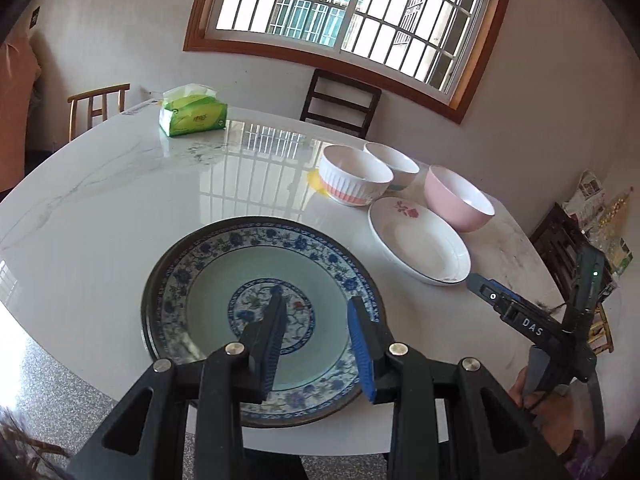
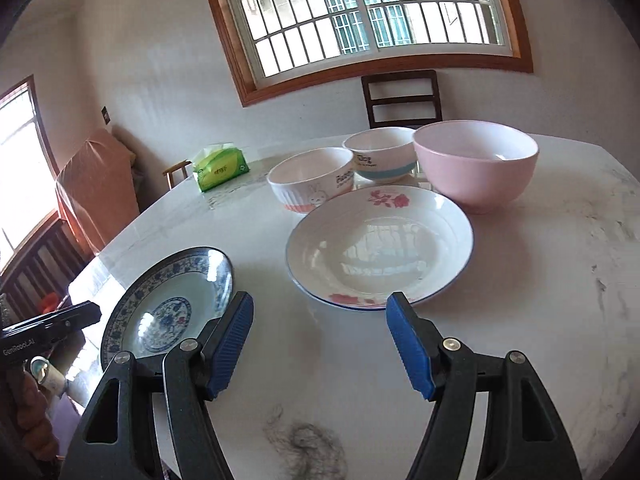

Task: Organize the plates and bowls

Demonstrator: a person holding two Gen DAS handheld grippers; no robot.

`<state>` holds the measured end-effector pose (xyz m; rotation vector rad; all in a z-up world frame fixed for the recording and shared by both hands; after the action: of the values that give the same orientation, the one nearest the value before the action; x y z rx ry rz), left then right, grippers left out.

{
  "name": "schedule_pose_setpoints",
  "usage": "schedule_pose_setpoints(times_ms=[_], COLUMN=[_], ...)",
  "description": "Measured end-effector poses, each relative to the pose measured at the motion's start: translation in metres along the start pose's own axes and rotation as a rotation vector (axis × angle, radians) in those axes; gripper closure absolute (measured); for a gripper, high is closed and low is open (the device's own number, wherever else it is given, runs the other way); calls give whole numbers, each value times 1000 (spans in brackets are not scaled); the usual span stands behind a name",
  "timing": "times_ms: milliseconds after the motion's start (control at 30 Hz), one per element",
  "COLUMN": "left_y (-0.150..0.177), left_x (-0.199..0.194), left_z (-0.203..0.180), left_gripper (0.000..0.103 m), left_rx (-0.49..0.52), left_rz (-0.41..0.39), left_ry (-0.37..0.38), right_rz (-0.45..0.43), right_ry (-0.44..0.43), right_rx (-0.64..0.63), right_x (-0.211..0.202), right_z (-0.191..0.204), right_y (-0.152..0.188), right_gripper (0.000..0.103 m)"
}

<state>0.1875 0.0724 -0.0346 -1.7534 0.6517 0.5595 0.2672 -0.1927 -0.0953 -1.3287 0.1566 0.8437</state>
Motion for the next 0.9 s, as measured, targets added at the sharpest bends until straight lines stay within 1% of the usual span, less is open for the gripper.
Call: schedule_pose_setpoints(times_ms=[67, 167, 233, 300, 400, 467, 533, 600, 800, 900], left_y=[-8, -18, -27, -37, -49, -56, -61, -63, -61, -58], left_x=[9, 33, 53, 76, 109, 127, 143, 154, 168, 175], left_z=[-24, -56, -70, -77, -80, -79, -79, -75, -68, -66], left_gripper=[71, 71, 71, 71, 71, 71, 71, 71, 69, 69], left_rx=[33, 67, 65, 56, 2, -15, -1, -17, -49, -40], left_rz=[14, 82, 134, 176, 255, 278, 295, 310, 339, 354], left_ry=[43, 102, 128, 131, 144, 130, 101, 79, 77, 55], right_rz=[18, 21, 24, 37, 60, 76, 86, 90, 110, 139], right_ry=[14, 11, -9, -44, -65, -78, -87, -93, -119, -127], right_rx=[65, 135, 165, 203, 231, 237, 253, 267, 301, 312], right_x=[2, 3, 6, 11, 19, 24, 31, 37, 49, 57], right_z=[-27, -53, -63, -69, -75, -77, -81, -86, -94, -95], right_y=[0, -3, -5, -6, -8, -9, -12, -16, -21, -22], right_gripper=[36, 36, 36, 36, 39, 43, 43, 43, 43, 43])
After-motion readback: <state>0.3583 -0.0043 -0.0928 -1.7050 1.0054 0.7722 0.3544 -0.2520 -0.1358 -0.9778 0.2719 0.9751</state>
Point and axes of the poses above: each gripper's, at about its wrist camera, not at the fingertips, and x roughly the way its jaws point, z to its left, y to its underside, the point moved 8 cm from there along x, roughly the way its jaws point, and after that the axes turned 3 degrees about -y, right-handed, at the moved point
